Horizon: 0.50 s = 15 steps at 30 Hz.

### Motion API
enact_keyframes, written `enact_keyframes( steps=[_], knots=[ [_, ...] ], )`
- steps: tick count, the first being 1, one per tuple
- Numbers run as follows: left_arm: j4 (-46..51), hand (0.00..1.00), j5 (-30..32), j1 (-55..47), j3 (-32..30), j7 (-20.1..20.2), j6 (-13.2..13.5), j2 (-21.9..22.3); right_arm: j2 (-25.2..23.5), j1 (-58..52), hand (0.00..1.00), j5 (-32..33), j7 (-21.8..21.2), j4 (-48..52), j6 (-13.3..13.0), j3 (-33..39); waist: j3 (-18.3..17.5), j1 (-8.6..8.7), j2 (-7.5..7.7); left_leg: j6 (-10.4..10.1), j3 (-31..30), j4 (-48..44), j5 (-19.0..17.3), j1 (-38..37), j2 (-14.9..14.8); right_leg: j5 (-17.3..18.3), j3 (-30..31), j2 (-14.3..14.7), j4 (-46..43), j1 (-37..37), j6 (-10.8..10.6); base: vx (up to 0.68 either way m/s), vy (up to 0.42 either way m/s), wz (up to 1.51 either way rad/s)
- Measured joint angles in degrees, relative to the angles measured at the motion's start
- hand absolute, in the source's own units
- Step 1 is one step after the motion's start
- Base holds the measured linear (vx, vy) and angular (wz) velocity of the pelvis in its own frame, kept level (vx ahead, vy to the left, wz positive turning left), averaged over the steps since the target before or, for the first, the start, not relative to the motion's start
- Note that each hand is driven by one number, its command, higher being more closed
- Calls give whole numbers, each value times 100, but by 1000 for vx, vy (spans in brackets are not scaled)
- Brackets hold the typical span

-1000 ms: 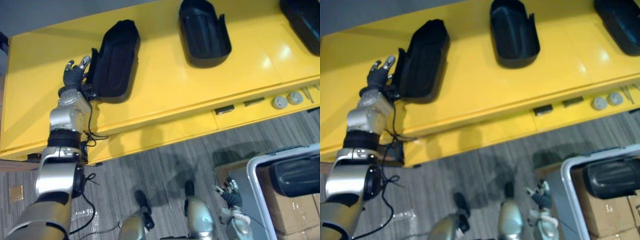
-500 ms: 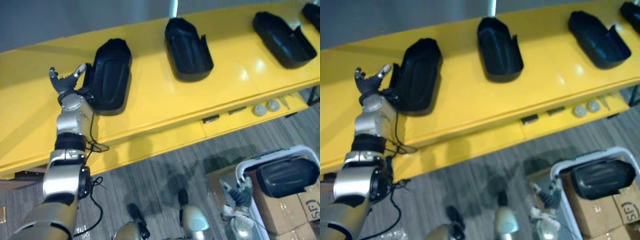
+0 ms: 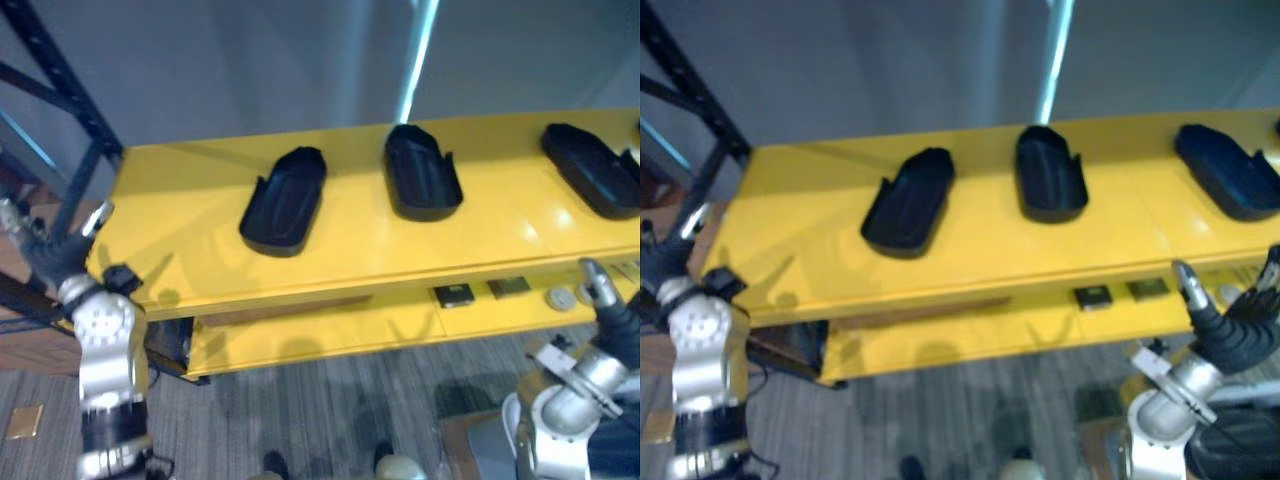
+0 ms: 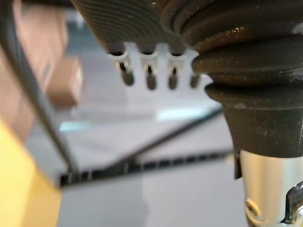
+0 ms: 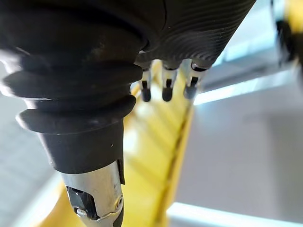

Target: Walk over and take plastic housings, then place them on the shelf

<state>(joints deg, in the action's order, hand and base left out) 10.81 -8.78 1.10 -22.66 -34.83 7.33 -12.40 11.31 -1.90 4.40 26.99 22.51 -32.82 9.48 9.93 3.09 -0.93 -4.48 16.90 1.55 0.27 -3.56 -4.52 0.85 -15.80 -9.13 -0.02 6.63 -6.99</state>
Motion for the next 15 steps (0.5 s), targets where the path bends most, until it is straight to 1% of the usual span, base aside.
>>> enact_keyframes(
  steps=[1, 2, 4, 5, 6, 7, 8, 9, 10, 11, 12, 13, 15],
  knots=[
    [91, 0, -16, -184, -41, -9, 182, 185, 41, 211, 0, 90, -267, -5, 117, -237, -13, -63, -28, 22, -145, -1, 25, 48, 19, -6, -136, -1, 34, 63, -4, -76, -11, 41],
    [160, 0, 6, -278, -46, -20, 296, 271, 52, 325, 0, 130, -387, -20, 199, -348, -15, -86, -29, 22, -199, -1, 40, 73, 23, -9, -166, 3, 38, 66, -2, -82, -22, 38],
    [410, 0, 14, -670, -83, -111, 758, 586, 64, 852, 0, 432, -870, -268, 485, -759, -11, -242, -35, 25, -310, -27, 89, 182, 20, -50, -298, 17, 67, 47, 23, -79, -16, 26],
    [417, 0, -25, -735, -88, -153, 847, 651, 62, 992, 0, 473, -959, -366, 543, -866, -4, -256, -37, 33, -387, -20, 114, 209, 32, -53, -335, 19, 67, 51, 23, -60, -15, 39],
    [409, 0, -3, -833, -87, -291, 956, 757, 47, 1283, 0, 547, -1065, -582, 672, -1077, 14, -286, -31, 42, -492, -23, 158, 276, 45, -60, -440, 18, 65, 50, 24, -33, -9, 34],
    [393, 0, 49, -848, -92, -356, 979, 806, 31, 1435, 0, 570, -1106, -678, 757, -1191, 58, -329, -31, 43, -525, -22, 177, 284, 46, -62, -465, 21, 59, 56, 26, -44, -5, 27],
    [347, 0, 99, -854, -83, -495, 982, 894, 19, 1749, 0, 593, -1167, -866, 916, -1375, 168, -441, -18, 42, -539, -25, 194, 289, 43, -67, -468, 26, 52, 55, 30, -59, 3, 14],
    [213, 0, 105, -866, -84, -563, 997, 946, 16, 2060, 0, 580, -1209, -1041, 1011, -1615, 289, -547, -26, 45, -588, -61, 200, 353, 45, -73, -504, 27, 49, 37, 34, -74, 4, 14],
    [78, 0, 106, -866, -84, -566, 1011, 949, 4, 2229, 0, 562, -1212, -1130, 1066, -1722, 359, -555, -24, 47, -645, -121, 199, 420, 50, -73, -546, 23, 47, 17, 35, -91, 9, 33],
    [-271, 0, 265, -859, -86, -585, 993, 945, -40, 2602, 0, 486, -1225, -1352, 1139, -1889, 498, -559, -27, 49, -766, -223, 197, 604, 58, -63, -638, 15, -4, -73, 52, -76, 20, 36],
    [-642, 0, 308, -849, -85, -596, 997, 943, -107, 3028, 0, 436, -1264, -1614, 1175, -1994, 717, -594, -14, 50, -844, -336, 197, 773, 49, -59, -674, 11, -106, -205, 58, -76, 24, 32],
    [-883, 0, 310, -816, -85, -596, 1003, 941, -131, 3261, 0, 431, -1303, -1748, 1181, -2023, 860, -622, -9, 59, -870, -425, 190, 862, 37, -55, -685, 5, -181, -273, 65, -83, 35, 14],
    [-1963, 0, 316, -538, 6, -593, 1029, 940, -160, 4146, 0, 380, -1345, -2297, 1187, -2129, 1399, -765, -12, 88, -1049, -749, 169, 1191, 14, -24, -697, -15, -436, -555, 114, -80, 33, 8]
  ],
)
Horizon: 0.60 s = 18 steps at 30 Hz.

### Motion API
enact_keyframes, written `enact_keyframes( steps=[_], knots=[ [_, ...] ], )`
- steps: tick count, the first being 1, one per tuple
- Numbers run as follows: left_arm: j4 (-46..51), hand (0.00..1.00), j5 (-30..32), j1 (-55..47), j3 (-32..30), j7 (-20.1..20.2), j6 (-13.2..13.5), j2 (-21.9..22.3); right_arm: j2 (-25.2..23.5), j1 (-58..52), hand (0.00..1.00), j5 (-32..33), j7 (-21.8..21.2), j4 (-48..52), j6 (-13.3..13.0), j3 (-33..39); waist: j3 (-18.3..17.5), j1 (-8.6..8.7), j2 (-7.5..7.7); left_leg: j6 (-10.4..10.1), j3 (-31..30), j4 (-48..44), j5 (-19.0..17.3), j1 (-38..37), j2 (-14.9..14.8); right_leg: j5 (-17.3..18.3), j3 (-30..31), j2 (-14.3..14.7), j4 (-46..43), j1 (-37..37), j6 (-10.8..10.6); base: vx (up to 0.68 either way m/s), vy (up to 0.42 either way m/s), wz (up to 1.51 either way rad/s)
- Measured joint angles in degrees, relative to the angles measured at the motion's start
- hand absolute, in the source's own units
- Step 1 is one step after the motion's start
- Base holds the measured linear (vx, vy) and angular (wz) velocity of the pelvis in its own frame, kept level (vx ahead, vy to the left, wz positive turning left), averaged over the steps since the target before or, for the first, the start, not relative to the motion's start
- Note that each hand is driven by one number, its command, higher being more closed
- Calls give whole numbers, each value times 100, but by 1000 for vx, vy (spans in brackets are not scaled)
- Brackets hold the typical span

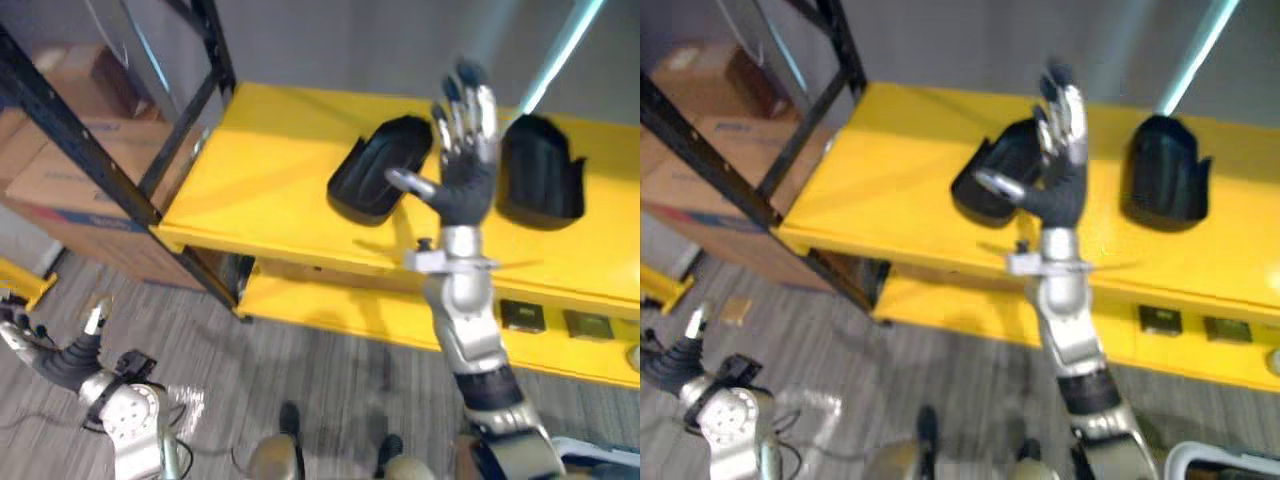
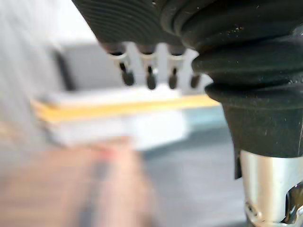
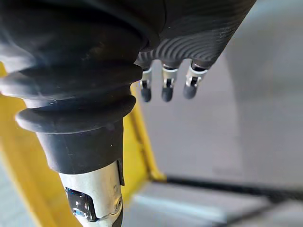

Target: Walk over and take plastic housings, then place them on the shelf

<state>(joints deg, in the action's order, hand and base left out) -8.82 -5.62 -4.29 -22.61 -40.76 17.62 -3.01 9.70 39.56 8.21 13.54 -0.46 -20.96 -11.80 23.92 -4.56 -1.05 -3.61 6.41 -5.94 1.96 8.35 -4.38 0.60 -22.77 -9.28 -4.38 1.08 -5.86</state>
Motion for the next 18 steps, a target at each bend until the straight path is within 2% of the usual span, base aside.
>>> enact_keyframes(
  steps=[2, 3, 4, 8, 12, 16, 18],
  knots=[
    [-505, 0, 11, 135, 285, 3, 23, -2, -4, 504, 0, 2, -5, -373, 5, -155, 409, -107, 6, 17, -71, -78, -15, 42, 9, 12, -21, -20, -88, -40, 17, -62, 26, 9],
    [-740, 0, 89, 164, 478, 14, 23, -7, -12, 647, 0, 9, -34, -521, 3, -270, 449, -133, 4, 22, -111, -116, -18, 185, 16, 16, -49, -25, -121, -146, 22, -50, 36, 8],
    [-1172, 0, 264, 221, 828, 71, 15, -84, -37, 830, 0, 20, -117, -756, 2, -496, 451, -239, -1, 23, -117, -193, -18, 380, 17, 11, -42, -37, -153, -331, 16, -5, 32, 7],
    [-1919, 0, 427, 371, 1275, 170, -12, -106, -164, 1174, 0, 55, -264, -1294, 0, -829, 518, -405, -83, 29, -335, -312, -21, 530, 54, 15, -53, -60, -223, -428, 21, 11, 0, 3],
    [-2694, 0, 411, 473, 1558, 366, -36, -101, -394, 1544, 0, 1, -344, -1819, 4, -1080, 606, -502, -254, 4, -464, -429, -110, 741, 38, 97, -37, -76, -450, -700, 90, -36, 14, -2],
    [-2990, 0, 318, 510, 1730, 562, -39, -101, -580, 1534, 0, -238, -190, -1916, 130, -1459, 643, -613, -327, -27, -498, -462, -132, 792, 16, 199, -39, -86, -620, -796, 129, -15, 2, 0],
    [-3128, 0, 124, 519, 1892, 798, -27, -99, -835, 1534, 0, -541, 247, -1942, 259, -1578, 674, -642, -388, -51, -556, -460, -141, 792, 16, 264, -62, -91, -664, -811, 122, -13, -15, 9]
  ],
)
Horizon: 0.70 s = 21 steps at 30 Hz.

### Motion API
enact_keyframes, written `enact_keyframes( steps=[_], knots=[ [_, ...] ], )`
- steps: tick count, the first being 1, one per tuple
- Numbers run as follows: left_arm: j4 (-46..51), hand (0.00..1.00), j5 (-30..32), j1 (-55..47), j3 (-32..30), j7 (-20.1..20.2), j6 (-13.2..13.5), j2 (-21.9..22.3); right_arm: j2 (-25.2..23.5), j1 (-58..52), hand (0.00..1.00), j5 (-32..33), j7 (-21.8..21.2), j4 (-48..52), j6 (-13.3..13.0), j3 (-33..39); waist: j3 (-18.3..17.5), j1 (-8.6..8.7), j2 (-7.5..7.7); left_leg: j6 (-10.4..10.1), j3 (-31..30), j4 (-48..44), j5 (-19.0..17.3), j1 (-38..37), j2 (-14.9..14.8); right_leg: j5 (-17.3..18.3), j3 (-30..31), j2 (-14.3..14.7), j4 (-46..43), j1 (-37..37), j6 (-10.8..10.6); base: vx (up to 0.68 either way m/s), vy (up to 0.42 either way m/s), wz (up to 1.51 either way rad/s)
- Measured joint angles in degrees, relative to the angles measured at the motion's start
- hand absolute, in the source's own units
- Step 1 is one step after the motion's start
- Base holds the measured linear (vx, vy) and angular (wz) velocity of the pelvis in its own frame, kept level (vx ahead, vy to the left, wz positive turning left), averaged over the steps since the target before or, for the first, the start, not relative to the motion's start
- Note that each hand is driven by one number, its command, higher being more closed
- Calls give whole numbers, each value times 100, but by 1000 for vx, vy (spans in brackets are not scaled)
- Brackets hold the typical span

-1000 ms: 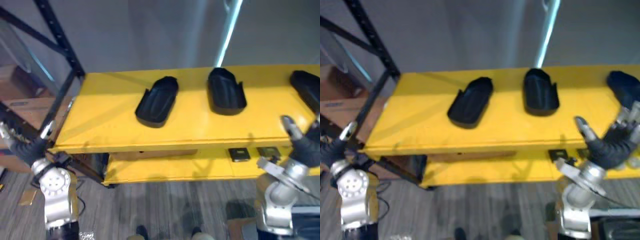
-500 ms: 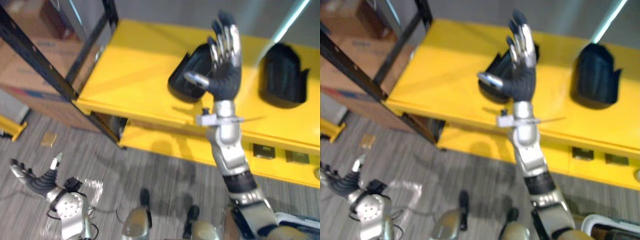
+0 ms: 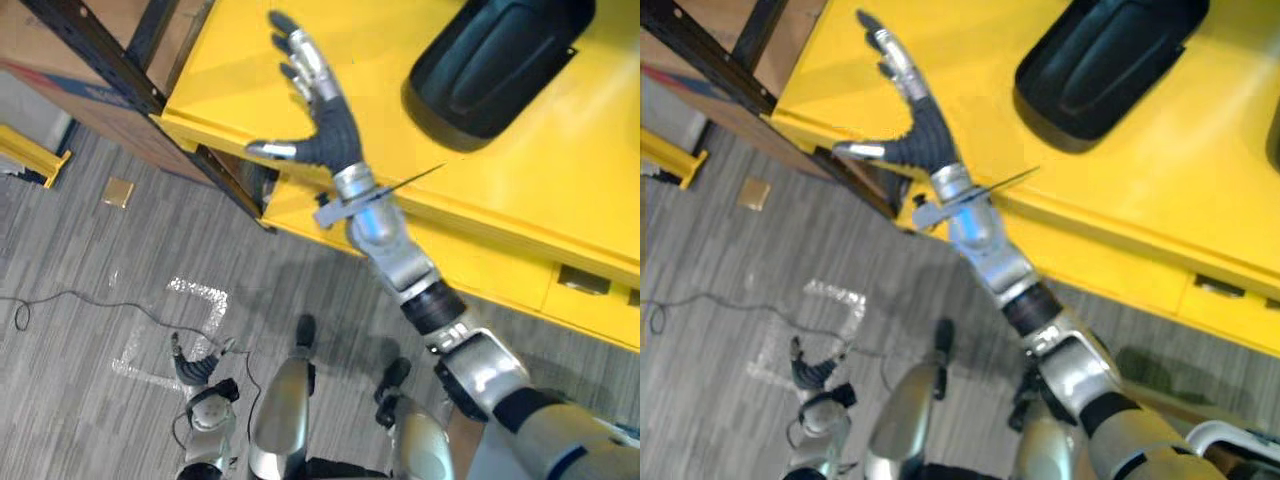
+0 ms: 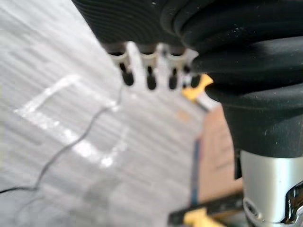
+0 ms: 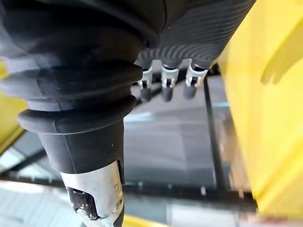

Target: Walk over and take plastic housings, then place them on the shelf

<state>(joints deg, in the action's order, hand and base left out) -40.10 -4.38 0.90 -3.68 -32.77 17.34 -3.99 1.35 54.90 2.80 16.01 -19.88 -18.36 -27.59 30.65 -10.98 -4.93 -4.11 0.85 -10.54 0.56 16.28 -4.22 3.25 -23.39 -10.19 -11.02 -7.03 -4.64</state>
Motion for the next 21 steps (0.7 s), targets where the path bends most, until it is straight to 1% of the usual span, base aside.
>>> enact_keyframes(
  steps=[1, 3, 4, 5, 6, 7, 8, 11, 13, 15, 18, 20, 21],
  knots=[
    [-30, 0, -33, 7, 33, 40, 5, 4, -47, 0, 0, -106, 152, -25, 30, -8, 8, -5, -17, -4, -16, 1, 0, 0, 3, 31, -11, -6, -27, -1, 3, -5, -15, 9],
    [-171, 0, -286, 39, 66, 225, 37, 10, -219, -1, 0, -403, 725, -198, 201, -5, 8, -57, -51, -17, -23, 30, 5, 3, 6, 103, -14, -30, -127, -67, 1, 7, -10, 2],
    [-187, 0, -402, 39, 70, 282, 44, 10, -255, -1, 0, -436, 878, -234, 248, 1, 8, -60, -55, -22, -23, 38, 9, 11, 7, 113, -15, -38, -147, -86, -4, 46, -17, 0],
    [-229, 0, -516, 39, 96, 395, 48, 9, -335, -1, 0, -553, 1144, -355, 303, 68, 13, -65, -70, -27, -25, 43, 16, 20, 9, 115, -19, -50, -160, -100, -16, 43, -6, 2],
    [-300, 0, -665, 44, 189, 525, 54, 12, -388, 0, 0, -627, 1348, -493, 362, 156, 19, -72, -102, -27, -32, 42, 19, 20, 17, 118, -19, -54, -160, -98, -20, 67, -11, 2],
    [-344, 0, -698, 46, 240, 599, 62, 18, -402, 0, 0, -678, 1447, -563, 373, 169, 21, -74, -124, -26, -37, 42, 20, 20, 27, 124, -20, -57, -166, -97, -29, 50, -8, 2],
    [-423, 0, -704, 48, 271, 728, 80, 75, -405, -2, 0, -791, 1640, -652, 446, 248, 18, -79, -177, -22, -44, 42, 23, 21, 48, 131, -19, -73, -202, -96, -42, 67, -7, 2],
    [-520, 0, -851, 51, 287, 1052, 158, 221, -409, 7, 0, -1010, 2000, -830, 597, 380, 13, -80, -284, -9, -60, 39, 33, 22, 86, 167, -18, -116, -251, -88, -74, 58, 3, 3],
    [-681, 0, -976, 49, 534, 1365, 180, 235, -411, 195, 0, -1209, 2233, -1141, 640, 441, -1, -83, -376, -9, -66, 41, 59, 15, 91, 203, -19, -139, -303, -92, -83, 18, -2, 1],
    [-733, 0, -1126, 48, 685, 1531, 213, 242, -412, 329, 0, -1264, 2338, -1362, 639, 582, -15, -89, -421, -13, -77, 54, 84, 3, 90, 247, -25, -160, -367, -103, -68, -6, -7, 2],
    [-815, 0, -1212, 48, 733, 1665, 327, 231, -409, 478, 0, -1268, 2553, -1637, 638, 847, -23, -89, -433, -49, -122, 136, 156, -34, 85, 303, -39, -186, -458, -130, -35, -37, -9, 4],
    [-834, 0, -1343, 48, 840, 1751, 358, 227, -364, 561, 0, -1272, 2656, -1729, 637, 1004, -46, -87, -468, -54, -148, 262, 207, -53, 94, 387, -47, -228, -580, -219, -22, -64, -12, 9],
    [-840, 0, -1370, 48, 926, 1800, 360, 228, -308, 582, 0, -1272, 2680, -1771, 660, 1089, -73, -90, -509, -64, -168, 337, 257, -63, 94, 418, -60, -265, -671, -286, -10, -48, -19, 8]
  ],
)
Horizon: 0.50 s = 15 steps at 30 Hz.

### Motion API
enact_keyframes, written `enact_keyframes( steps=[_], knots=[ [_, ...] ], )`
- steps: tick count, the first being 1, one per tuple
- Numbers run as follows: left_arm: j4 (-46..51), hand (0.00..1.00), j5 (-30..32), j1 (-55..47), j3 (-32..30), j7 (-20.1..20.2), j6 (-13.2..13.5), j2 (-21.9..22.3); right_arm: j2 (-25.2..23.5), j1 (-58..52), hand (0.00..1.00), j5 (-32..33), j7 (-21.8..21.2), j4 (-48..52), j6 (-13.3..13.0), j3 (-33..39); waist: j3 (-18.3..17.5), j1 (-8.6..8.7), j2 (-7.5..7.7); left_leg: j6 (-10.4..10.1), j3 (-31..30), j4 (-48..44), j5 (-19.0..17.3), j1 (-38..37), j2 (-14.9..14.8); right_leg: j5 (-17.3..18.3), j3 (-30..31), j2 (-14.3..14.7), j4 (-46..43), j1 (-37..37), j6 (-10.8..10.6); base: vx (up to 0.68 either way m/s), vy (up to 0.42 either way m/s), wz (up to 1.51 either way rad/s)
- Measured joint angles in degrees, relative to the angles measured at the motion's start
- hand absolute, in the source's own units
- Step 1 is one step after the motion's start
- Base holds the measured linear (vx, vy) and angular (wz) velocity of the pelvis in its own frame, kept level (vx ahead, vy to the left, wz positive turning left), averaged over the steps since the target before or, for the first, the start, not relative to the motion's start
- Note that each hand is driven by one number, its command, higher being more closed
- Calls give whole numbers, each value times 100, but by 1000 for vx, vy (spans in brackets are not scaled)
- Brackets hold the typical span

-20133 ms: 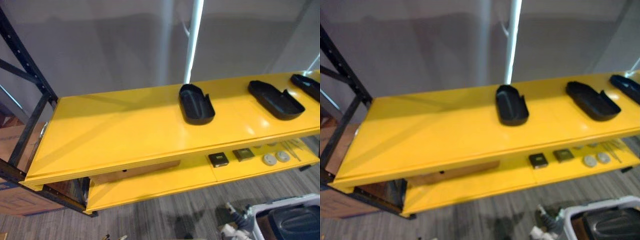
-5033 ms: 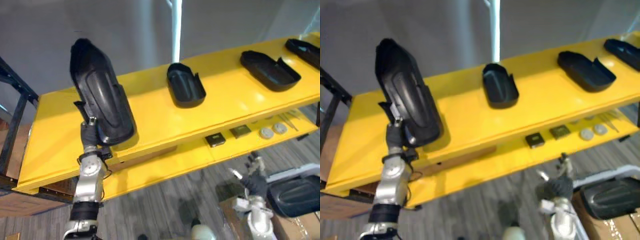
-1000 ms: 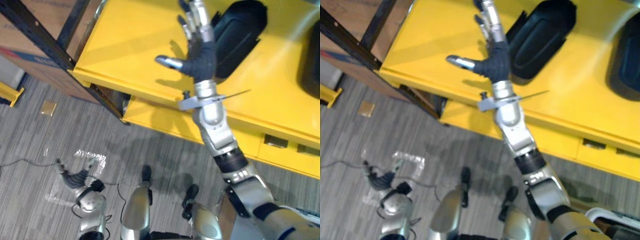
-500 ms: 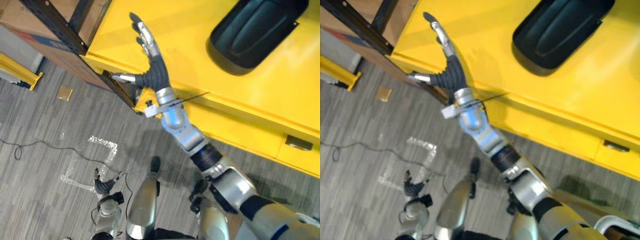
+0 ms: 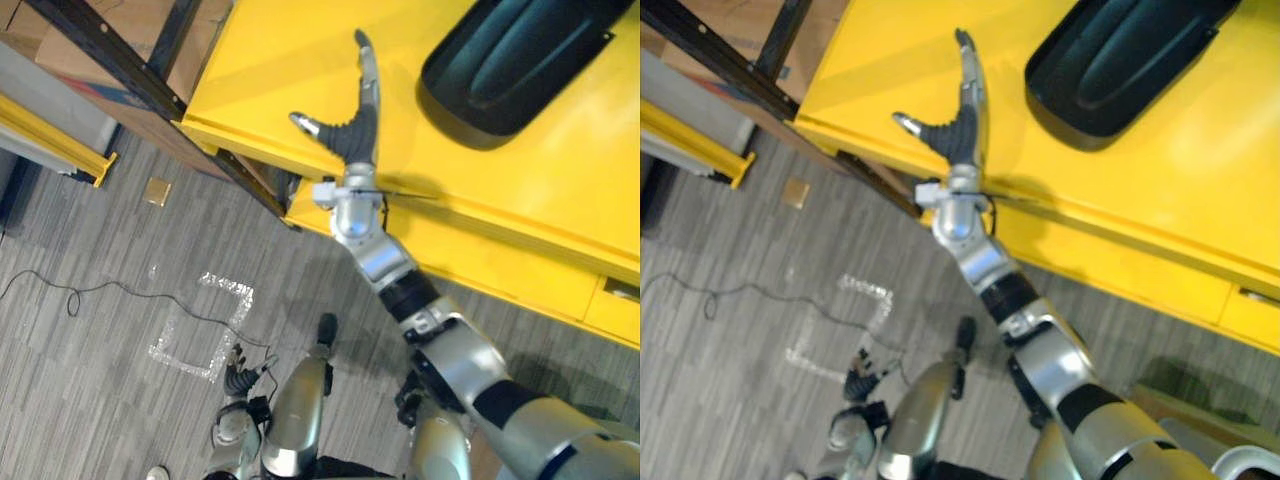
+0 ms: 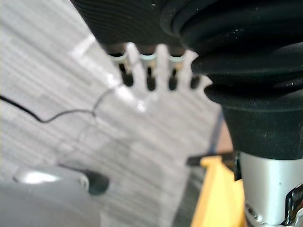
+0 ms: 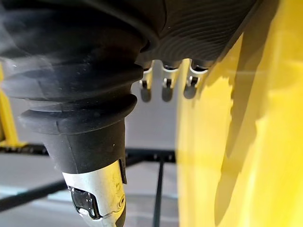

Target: Walk over and take plastic housings, then place them on the shelf

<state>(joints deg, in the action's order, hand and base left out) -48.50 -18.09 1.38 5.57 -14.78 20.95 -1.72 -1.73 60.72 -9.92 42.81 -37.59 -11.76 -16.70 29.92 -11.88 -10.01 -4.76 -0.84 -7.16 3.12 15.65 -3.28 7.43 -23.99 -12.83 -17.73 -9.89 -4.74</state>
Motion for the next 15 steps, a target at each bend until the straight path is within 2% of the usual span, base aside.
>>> enact_keyframes(
  steps=[5, 15],
  knots=[
    [-148, 0, -143, -4, 193, 171, 6, -3, 184, 78, 0, -1, 314, -302, 110, 158, -108, -9, -161, -1, 8, 112, 61, -94, 12, 48, 5, -61, -176, -22, -9, -20, -12, 1],
    [-219, 0, -183, -3, 286, 277, 5, -2, 442, 116, 0, 12, 708, -341, 167, 497, -143, 17, -211, -27, 54, 280, 166, -220, 4, 142, 47, -109, -366, -101, 8, 2, -5, -1]
  ],
)
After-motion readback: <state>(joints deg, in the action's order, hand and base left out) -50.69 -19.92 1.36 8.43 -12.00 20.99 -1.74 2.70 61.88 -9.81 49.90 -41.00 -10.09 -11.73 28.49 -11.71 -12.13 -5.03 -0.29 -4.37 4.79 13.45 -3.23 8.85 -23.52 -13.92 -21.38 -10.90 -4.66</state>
